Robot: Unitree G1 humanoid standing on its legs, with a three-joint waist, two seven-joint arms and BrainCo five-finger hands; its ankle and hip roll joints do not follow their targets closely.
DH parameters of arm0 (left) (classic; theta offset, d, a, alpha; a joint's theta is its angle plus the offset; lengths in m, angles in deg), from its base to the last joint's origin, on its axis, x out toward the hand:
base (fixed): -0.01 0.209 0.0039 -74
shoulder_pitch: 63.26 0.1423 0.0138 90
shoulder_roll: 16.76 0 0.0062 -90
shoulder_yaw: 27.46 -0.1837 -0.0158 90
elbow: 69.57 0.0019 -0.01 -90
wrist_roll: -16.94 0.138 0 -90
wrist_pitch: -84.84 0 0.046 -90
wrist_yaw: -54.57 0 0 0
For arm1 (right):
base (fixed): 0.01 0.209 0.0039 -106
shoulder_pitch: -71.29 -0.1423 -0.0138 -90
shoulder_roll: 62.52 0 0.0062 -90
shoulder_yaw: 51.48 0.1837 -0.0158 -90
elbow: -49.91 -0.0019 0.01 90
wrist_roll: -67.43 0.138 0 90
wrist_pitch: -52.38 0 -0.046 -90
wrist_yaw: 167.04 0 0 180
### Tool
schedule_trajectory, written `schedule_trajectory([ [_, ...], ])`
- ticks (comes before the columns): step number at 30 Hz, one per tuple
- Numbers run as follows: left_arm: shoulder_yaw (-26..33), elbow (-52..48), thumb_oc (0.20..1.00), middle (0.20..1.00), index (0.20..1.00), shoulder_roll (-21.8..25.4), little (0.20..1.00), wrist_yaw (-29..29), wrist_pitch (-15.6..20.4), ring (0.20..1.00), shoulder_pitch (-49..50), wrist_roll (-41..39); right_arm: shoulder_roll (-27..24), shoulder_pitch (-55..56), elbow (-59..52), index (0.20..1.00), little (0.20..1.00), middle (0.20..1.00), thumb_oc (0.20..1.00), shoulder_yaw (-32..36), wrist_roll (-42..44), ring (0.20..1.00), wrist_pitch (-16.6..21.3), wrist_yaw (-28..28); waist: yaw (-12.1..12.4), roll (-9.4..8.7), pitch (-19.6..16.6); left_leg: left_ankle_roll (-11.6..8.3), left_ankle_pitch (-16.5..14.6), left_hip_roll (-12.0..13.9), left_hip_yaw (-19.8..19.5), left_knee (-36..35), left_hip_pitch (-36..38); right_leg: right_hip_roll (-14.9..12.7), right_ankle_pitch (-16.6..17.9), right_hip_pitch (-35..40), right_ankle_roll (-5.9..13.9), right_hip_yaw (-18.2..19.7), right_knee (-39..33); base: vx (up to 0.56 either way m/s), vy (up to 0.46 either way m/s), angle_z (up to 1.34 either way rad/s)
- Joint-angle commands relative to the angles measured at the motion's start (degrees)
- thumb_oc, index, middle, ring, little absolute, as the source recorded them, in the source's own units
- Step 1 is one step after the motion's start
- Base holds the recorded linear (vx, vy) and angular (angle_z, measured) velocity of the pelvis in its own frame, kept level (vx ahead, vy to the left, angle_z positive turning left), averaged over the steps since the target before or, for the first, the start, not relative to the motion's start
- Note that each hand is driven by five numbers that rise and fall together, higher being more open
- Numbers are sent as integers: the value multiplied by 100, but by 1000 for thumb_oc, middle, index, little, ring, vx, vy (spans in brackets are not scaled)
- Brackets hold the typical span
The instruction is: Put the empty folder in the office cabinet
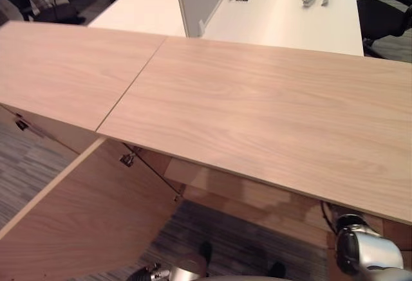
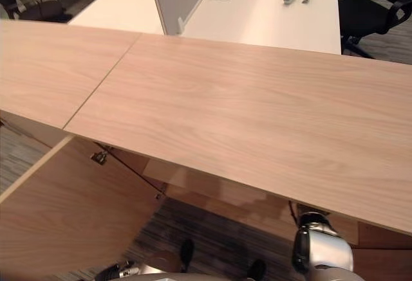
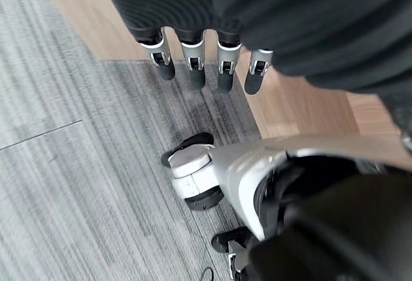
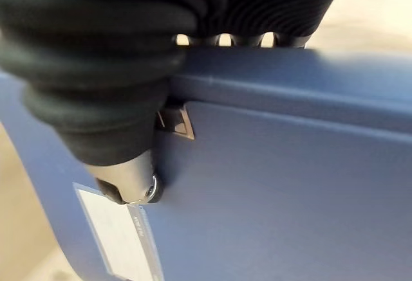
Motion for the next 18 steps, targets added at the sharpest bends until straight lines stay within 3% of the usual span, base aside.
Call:
schedule_trajectory([
  [1, -709, 1, 1000, 1000, 1000, 76, 1000, -185, 242, 1000, 148, 537, -509, -658, -342, 200, 200, 200, 200, 150, 316, 200, 442, -127, 159, -80, 189, -45, -169, 160, -207, 26, -247, -340, -356, 233, 610, -174, 290, 8, -32, 3],
  [4, -1018, 172, 1000, 1000, 1000, -46, 1000, -109, 319, 1000, 191, 758, -1028, -1242, -498, 200, 200, 200, 200, -17, 367, 200, 640, -66, 208, 116, 260, -124, -114, 180, -312, 62, -387, -331, -454, 197, 573, -287, 337, 3, -47, 16],
  [5, -1192, 113, 1000, 1000, 1000, 89, 1000, -7, 233, 1000, -263, 757, -1008, -1605, -685, 200, 200, 200, 200, -372, 353, 200, 833, -25, 122, 198, 270, -181, -173, 217, -315, 136, -444, -324, -555, 138, 570, -283, 390, -26, -4, 14],
  [6, -1191, 129, 1000, 1000, 1000, 57, 1000, -41, 205, 1000, -343, 631, -1006, -1804, -693, 200, 200, 200, 200, -380, 359, 200, 781, -22, 101, 252, 322, -185, -143, 204, -323, 188, -519, -336, -541, 79, 538, -287, 431, -16, -27, 17],
  [8, -1086, 268, 1000, 1000, 1000, 83, 1000, 63, 184, 1000, -370, 513, -1574, -2213, -526, 200, 200, 200, 200, -446, 301, 200, 735, 13, 114, 356, 486, -242, -215, 201, -370, 481, -769, -364, -666, -45, 483, -309, 616, -88, -27, 11],
  [10, -1082, 285, 1000, 1000, 1000, 93, 1000, 101, 187, 1000, -375, 505, -1832, -2347, -422, 200, 200, 200, 200, -521, 283, 200, 704, 33, 145, 399, 542, -260, -238, 188, -398, 611, -881, -383, -701, -99, 463, -337, 696, -100, -38, 5],
  [11, -1078, 363, 1000, 1000, 1000, 136, 1000, 96, 128, 1000, -449, 477, -2213, -2568, -266, 200, 200, 200, 200, -743, 185, 200, 618, 29, 183, 511, 710, -290, -232, 172, -442, 865, -1146, -432, -748, -315, 422, -381, 937, -132, -54, 28],
  [12, -1067, 380, 1000, 1000, 1000, 167, 1000, 89, 124, 1000, -461, 457, -2305, -2621, -255, 200, 200, 200, 200, -795, 154, 200, 590, 12, 183, 537, 762, -296, -217, 172, -452, 912, -1205, -453, -745, -382, 407, -387, 1004, -166, -55, 29],
  [14, -1083, 346, 1000, 1000, 1000, 278, 1000, 49, 131, 1000, -535, 291, -2635, -3111, 115, 200, 200, 200, 200, -1135, -59, 200, 419, 36, 211, 764, 1054, -346, -333, 203, -459, 1327, -1649, -598, -1014, -974, 335, -311, 1695, -148, -40, -5],
  [18, -1040, 210, 1000, 1000, 1000, 421, 1000, 84, 135, 1000, -556, 142, -2708, -3438, 345, 200, 200, 200, 200, -1325, -193, 200, 342, 97, 267, 930, 1263, -329, -615, 160, -463, 2142, -2428, -822, -1416, -1864, 291, -148, 2786, -97, -14, 4],
])
